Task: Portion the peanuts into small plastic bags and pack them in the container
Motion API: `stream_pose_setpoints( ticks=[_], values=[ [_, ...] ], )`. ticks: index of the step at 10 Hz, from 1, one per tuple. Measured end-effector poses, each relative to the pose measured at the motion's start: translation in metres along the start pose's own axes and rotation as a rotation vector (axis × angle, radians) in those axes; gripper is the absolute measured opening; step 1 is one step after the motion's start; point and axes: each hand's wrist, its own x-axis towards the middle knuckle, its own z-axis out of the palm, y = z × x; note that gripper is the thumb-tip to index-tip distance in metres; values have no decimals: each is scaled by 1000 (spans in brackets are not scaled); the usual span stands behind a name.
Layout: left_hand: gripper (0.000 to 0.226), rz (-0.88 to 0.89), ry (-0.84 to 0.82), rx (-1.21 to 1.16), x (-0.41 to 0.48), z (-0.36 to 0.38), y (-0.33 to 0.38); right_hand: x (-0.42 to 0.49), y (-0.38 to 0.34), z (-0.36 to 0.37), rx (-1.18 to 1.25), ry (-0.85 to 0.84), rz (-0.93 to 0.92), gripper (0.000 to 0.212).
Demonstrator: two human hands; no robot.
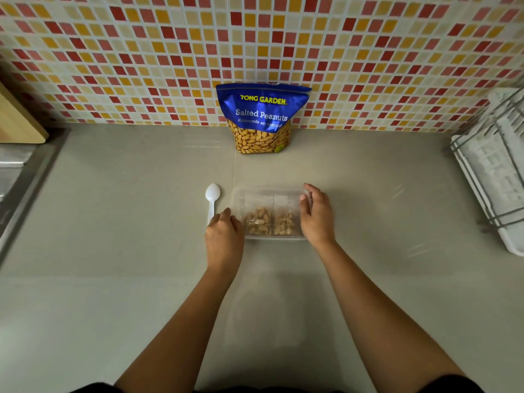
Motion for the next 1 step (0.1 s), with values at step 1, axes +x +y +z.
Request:
stream_pose_setpoints(
  ticks=[1],
  values=[
    [23,-2,1,24,-1,-4,-3,-2,1,-5,-8,-1,33,40]
  ],
)
